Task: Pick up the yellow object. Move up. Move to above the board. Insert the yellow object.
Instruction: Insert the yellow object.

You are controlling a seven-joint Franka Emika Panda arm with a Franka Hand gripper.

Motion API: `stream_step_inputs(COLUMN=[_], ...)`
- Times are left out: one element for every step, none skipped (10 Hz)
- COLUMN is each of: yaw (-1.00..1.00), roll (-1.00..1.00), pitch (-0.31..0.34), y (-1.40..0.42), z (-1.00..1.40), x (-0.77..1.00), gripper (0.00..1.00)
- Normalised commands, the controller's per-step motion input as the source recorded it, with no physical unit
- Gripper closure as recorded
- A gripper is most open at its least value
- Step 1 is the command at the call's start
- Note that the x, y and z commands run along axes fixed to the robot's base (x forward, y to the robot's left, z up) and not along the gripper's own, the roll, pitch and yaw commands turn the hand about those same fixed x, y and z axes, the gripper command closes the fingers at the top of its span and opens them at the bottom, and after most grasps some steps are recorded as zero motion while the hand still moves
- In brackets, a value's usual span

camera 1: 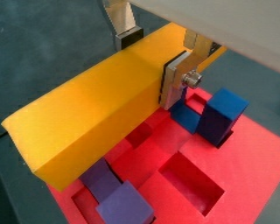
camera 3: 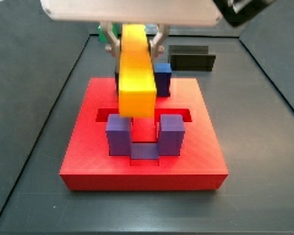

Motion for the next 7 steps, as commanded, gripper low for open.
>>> stream_step_inputs(yaw=[0.03, 0.02, 0.02, 0.03, 0.05, 0.07, 0.11], roll=[0.05, 0.05, 0.04, 0.04, 0.07, 0.09, 0.26], pitch=[-0.003, 0.000, 0.000, 0.000, -0.004, -0.053, -0.093], y=[-0.04, -0.03, 0.00, 0.00, 0.00, 0.00, -0.05], z=[-0.26, -0.20, -0.17, -0.07, -0.05, -0.08, -0.14], x=[0.16, 0.19, 0.18, 0.09, 0.02, 0.00, 0.00], gripper=[1.00, 1.00, 1.00, 1.00, 1.00, 1.00, 1.00])
